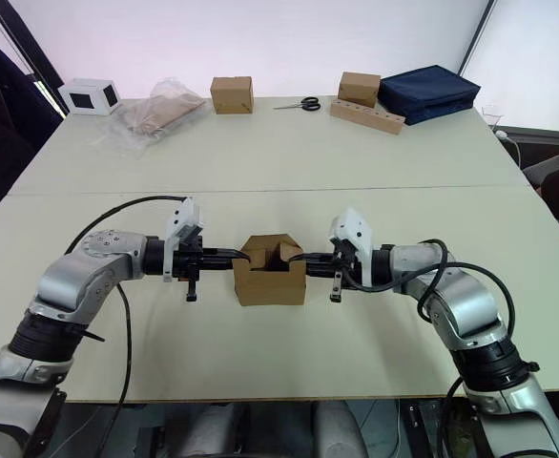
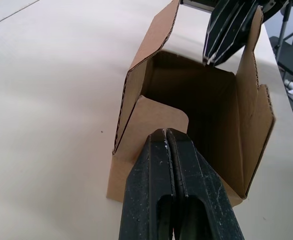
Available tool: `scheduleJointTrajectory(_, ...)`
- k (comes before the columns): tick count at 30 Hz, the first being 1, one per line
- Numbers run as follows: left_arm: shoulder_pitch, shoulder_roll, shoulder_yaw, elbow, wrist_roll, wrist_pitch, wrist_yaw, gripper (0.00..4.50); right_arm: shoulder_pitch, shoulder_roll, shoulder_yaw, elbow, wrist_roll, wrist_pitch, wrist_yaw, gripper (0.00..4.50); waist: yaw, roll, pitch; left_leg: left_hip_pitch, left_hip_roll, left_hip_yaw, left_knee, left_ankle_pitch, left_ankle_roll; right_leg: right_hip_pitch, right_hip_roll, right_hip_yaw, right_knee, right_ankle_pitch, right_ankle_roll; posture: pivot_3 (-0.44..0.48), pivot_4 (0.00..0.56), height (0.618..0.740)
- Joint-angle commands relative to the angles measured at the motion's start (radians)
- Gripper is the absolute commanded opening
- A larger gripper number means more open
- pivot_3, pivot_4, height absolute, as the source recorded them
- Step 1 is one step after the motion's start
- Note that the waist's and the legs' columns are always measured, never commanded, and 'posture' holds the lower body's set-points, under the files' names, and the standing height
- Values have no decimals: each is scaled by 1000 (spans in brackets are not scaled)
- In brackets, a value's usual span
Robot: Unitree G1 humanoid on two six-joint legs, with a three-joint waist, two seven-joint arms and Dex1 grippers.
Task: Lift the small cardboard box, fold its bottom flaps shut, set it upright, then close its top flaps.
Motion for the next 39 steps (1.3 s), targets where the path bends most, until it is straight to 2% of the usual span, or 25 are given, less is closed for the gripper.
scheduleJointTrajectory(1, -6, 3, -4, -25, 8, -8, 1, 17, -25, 11, 10, 32, -22, -28, 14, 0, 0, 0, 0, 0, 0, 0, 0, 0, 0, 0, 0, 0, 0, 0, 0, 0, 150, 740)
scheduleJointTrajectory(19, 3, 5, -10, -51, 26, -5, 12, 17, -20, 24, -5, 77, -48, -56, 18, 0, 1, 0, 0, 1, 0, 0, 0, 0, 0, 1, 0, 0, 0, 0, 0, 0, 150, 740)
scheduleJointTrajectory(29, -7, 26, 29, -66, -4, 23, 22, 17, -15, 21, -30, 60, -42, -55, 9, 0, 0, 0, 0, 0, 0, 0, 0, 0, 0, 1, 0, 0, 0, 0, 0, 0, 150, 740)
scheduleJointTrajectory(39, -38, 53, 82, -34, -46, 49, 5, 17, -28, -14, -223, -33, 116, 73, -44, 0, 2, 0, 0, 0, 0, 0, 0, 0, 0, 1, 0, 0, -1, 0, 0, 0, 150, 740)
